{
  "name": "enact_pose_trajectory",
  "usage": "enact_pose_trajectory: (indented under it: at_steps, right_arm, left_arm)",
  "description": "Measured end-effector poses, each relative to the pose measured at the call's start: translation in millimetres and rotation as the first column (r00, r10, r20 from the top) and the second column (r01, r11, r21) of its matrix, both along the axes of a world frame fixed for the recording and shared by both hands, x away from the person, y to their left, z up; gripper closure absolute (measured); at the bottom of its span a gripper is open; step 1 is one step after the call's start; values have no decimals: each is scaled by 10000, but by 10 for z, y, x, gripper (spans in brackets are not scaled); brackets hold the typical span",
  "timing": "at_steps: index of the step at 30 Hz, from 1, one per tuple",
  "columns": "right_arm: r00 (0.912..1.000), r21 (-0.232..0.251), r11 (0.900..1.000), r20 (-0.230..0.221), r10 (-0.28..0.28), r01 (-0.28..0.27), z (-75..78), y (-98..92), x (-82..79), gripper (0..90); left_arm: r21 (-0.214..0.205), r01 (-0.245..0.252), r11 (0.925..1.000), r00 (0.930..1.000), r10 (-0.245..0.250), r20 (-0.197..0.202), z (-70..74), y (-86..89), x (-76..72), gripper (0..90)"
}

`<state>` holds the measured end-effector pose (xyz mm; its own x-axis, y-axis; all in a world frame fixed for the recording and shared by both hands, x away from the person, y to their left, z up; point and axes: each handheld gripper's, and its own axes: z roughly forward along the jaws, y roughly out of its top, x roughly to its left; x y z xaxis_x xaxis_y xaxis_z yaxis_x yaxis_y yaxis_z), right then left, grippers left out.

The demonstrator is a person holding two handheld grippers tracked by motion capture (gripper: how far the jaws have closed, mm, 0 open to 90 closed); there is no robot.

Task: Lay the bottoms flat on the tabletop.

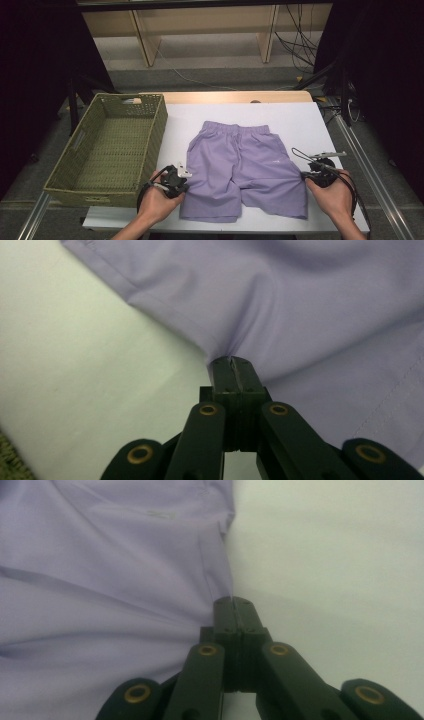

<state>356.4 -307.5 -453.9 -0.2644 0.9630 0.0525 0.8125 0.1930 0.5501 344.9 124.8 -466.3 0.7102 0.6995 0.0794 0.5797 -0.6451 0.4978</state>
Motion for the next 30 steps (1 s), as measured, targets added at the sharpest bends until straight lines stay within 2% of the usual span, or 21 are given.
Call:
enact_pose_trajectory:
  at_steps: [2, 4, 6, 8, 10, 11, 13, 14, 15, 16, 17, 19, 22, 24, 25, 30]
  right_arm:
    - [10000, -107, 9999, 70, -47, 48, -15, -14, 15, 900]
    - [9999, -284, 9996, 76, -67, 69, -23, -26, 27, 900]
    - [9998, -377, 9992, 159, -96, 102, -29, -29, 35, 896]
    - [9994, -705, 9975, 353, 45, -20, -20, -20, 25, 837]
    - [9960, -1018, 9943, 788, 413, -332, 29, 20, -13, 804]
    - [9936, -998, 9938, 962, 589, -492, 59, 49, -39, 787]
    - [9827, -769, 9904, 1371, 1243, -1145, 120, 153, -108, 768]
    - [9743, -441, 9856, 1495, 1683, -1635, 145, 222, -150, 768]
    - [9627, -90, 9759, 1621, 2165, -2179, 160, 302, -190, 769]
    - [9494, 160, 9631, 1732, 2619, -2686, 171, 400, -236, 775]
    - [9352, 182, 9492, 1784, 3060, -3140, 177, 506, -282, 777]
    - [9033, 249, 9151, 1728, 3926, -4025, 170, 733, -365, 778]
    - [8540, 400, 8592, 1422, 5004, -5101, 115, 1030, -444, 778]
    - [8278, 358, 8312, 1240, 5472, -5548, 65, 1162, -455, 778]
    - [8194, 342, 8222, 1163, 5614, -5682, 41, 1211, -452, 777]
    - [7903, 51, 7915, 589, 6099, -6112, -80, 1388, -417, 732]
  left_arm:
    - [82, -133, 9999, 9999, 133, 5, 6, 8, 6, 900]
    - [256, -305, 9992, 9994, 300, 171, 18, 19, 9, 900]
    - [247, -479, 9985, 9985, 472, 267, 35, 37, 14, 900]
    - [233, -604, 9979, 9974, 594, 415, 58, 57, 21, 899]
    - [173, -677, 9976, 9962, 667, 552, 76, 69, 23, 899]
    - [219, -690, 9974, 9954, 673, 676, 82, 71, 22, 898]
    - [213, -636, 9978, 9942, 615, 883, 99, 65, 16, 894]
    - [190, -621, 9979, 9931, 599, 1004, 108, 56, 11, 890]
    - [121, -567, 9983, 9922, 550, 1118, 120, 48, 6, 884]
    - [16, -495, 9988, 9915, 489, 1202, 130, 38, 1, 876]
    - [-12, -424, 9991, 9909, 422, 1280, 138, 27, -3, 865]
    - [-430, 21, 9991, 9908, 37, 1352, 138, 2, -9, 807]
    - [-506, 235, 9984, 9891, -159, 1463, 129, -41, -31, 778]
    - [-584, 420, 9974, 9876, -326, 1533, 134, -72, -45, 749]
    - [-638, 565, 9964, 9858, -455, 1618, 134, -90, -51, 736]
    - [-670, 1064, 9921, 9780, -923, 1870, 132, -170, -74, 633]
